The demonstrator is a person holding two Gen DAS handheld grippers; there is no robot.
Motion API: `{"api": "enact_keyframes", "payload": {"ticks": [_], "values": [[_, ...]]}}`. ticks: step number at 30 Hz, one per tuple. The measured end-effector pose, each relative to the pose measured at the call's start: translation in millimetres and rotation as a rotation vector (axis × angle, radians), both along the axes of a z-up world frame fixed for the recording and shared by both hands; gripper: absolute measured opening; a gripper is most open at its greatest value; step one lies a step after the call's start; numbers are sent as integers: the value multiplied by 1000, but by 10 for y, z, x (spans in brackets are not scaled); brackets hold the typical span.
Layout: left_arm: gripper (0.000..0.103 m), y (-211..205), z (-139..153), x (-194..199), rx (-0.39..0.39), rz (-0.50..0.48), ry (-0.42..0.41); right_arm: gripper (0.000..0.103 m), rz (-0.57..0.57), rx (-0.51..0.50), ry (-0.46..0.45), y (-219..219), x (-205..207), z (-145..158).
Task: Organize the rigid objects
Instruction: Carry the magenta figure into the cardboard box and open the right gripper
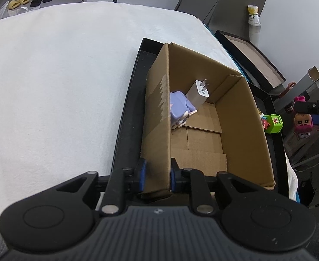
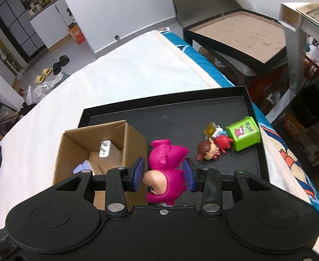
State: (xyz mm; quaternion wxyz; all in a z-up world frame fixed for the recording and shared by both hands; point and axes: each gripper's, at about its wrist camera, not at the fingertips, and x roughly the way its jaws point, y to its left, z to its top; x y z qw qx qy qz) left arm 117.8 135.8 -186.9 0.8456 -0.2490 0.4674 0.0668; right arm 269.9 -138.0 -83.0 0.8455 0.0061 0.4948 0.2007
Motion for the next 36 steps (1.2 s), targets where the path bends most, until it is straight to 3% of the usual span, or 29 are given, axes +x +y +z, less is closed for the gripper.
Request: {"api": "enact_keyframes", "payload": {"ticks": [24,36], "values": [[21,33,-5,-39,-18,-10,-20,39,116,-144,-42,909,-110,-10],[21,32,-5,-42,-21,-12,-22,41,105,-169,-59,1172,-121,-66]]}}
